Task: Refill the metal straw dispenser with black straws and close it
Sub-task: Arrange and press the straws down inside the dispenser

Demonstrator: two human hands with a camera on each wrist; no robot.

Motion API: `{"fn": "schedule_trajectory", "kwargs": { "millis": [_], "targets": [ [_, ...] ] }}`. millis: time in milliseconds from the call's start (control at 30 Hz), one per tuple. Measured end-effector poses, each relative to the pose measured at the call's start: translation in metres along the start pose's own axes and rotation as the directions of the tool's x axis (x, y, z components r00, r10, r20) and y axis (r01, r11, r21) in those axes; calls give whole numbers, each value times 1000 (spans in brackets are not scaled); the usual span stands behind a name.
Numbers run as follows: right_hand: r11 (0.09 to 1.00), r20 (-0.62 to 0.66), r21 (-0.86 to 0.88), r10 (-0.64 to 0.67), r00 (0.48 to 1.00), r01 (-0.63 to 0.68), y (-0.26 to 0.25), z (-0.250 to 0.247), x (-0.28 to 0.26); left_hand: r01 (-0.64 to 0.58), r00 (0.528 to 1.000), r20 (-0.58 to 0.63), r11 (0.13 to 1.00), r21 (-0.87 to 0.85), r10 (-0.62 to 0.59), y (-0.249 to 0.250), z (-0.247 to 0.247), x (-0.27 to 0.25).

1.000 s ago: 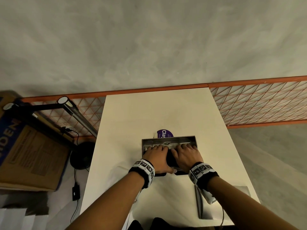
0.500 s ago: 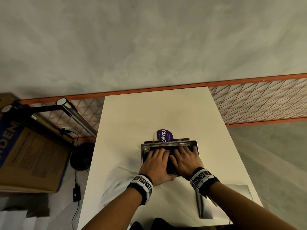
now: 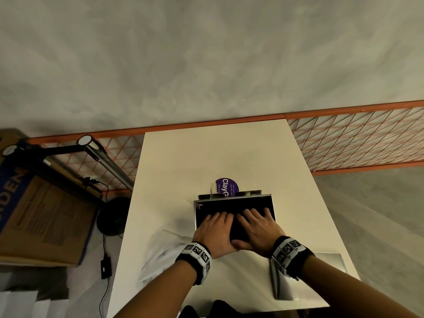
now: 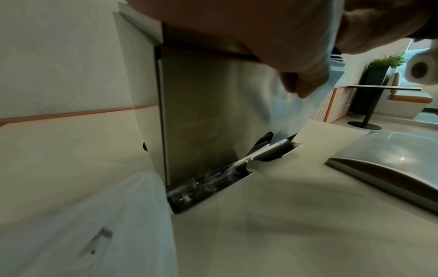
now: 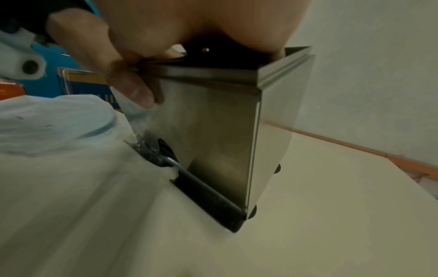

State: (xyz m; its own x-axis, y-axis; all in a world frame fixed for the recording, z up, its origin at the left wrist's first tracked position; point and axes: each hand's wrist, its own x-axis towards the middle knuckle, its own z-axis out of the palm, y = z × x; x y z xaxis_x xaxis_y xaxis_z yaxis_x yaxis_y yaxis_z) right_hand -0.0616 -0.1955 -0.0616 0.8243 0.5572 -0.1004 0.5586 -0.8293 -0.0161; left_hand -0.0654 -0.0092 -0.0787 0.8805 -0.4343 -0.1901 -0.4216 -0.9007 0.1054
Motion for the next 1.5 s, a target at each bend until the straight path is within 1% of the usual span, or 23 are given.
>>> {"fn": "schedule_trajectory", "kwargs": {
  "millis": [100,167,267,400,467,633,800,867,967,1167,1267,1333,1400,1467,1500],
  "targets": [
    [1000,94,6,-14,995,13,3,1,1,3,1000,8,1000,-4,-3,1,4,-2],
    [1000,129,13,-23,991,21,5,3,4,5,1000,3,1000,-14,-5,2,7,-4],
    [999,156,14,-41,987,40,8,4,6,1,1000,-17,1000,-18,-1,4,10,-6],
    [998,142,23,-55,988,52,10,5,4,2,998,-64,1000,-22,-4,3,15,-4],
    [999,158,18,-51,986,48,11,7,1,10,997,-81,999,-39,-14,3,16,-3],
    [1000,242,21,15,970,-21,6,8,1,9,997,-81,999,-38,-12,5,19,-5],
    [994,281,53,79,956,-97,2,9,4,-2,990,-142,1000,-25,-1,8,23,-11],
    [994,267,50,79,961,-96,1,7,3,14,991,-136,1000,-5,-15,9,22,-12],
    [998,201,18,51,978,-56,0,3,1,34,991,-129,999,4,-33,9,18,-11],
    [999,74,33,-18,997,16,4,10,-3,36,994,-104,998,-44,-40,9,13,-9],
    [998,83,38,-49,995,46,6,9,1,32,994,-101,998,-49,-37,8,15,-9],
    [997,114,38,-71,991,67,8,8,6,27,994,-106,999,-46,-32,8,16,-9],
    [996,132,49,-82,988,76,11,7,9,22,991,-131,998,-63,-30,6,15,-8],
    [993,108,104,-74,991,62,13,4,10,9,985,-172,997,-78,-22,5,13,-6],
    [985,67,162,-61,996,49,14,3,10,2,980,-198,997,-80,-17,5,12,-6]
  ]
}}
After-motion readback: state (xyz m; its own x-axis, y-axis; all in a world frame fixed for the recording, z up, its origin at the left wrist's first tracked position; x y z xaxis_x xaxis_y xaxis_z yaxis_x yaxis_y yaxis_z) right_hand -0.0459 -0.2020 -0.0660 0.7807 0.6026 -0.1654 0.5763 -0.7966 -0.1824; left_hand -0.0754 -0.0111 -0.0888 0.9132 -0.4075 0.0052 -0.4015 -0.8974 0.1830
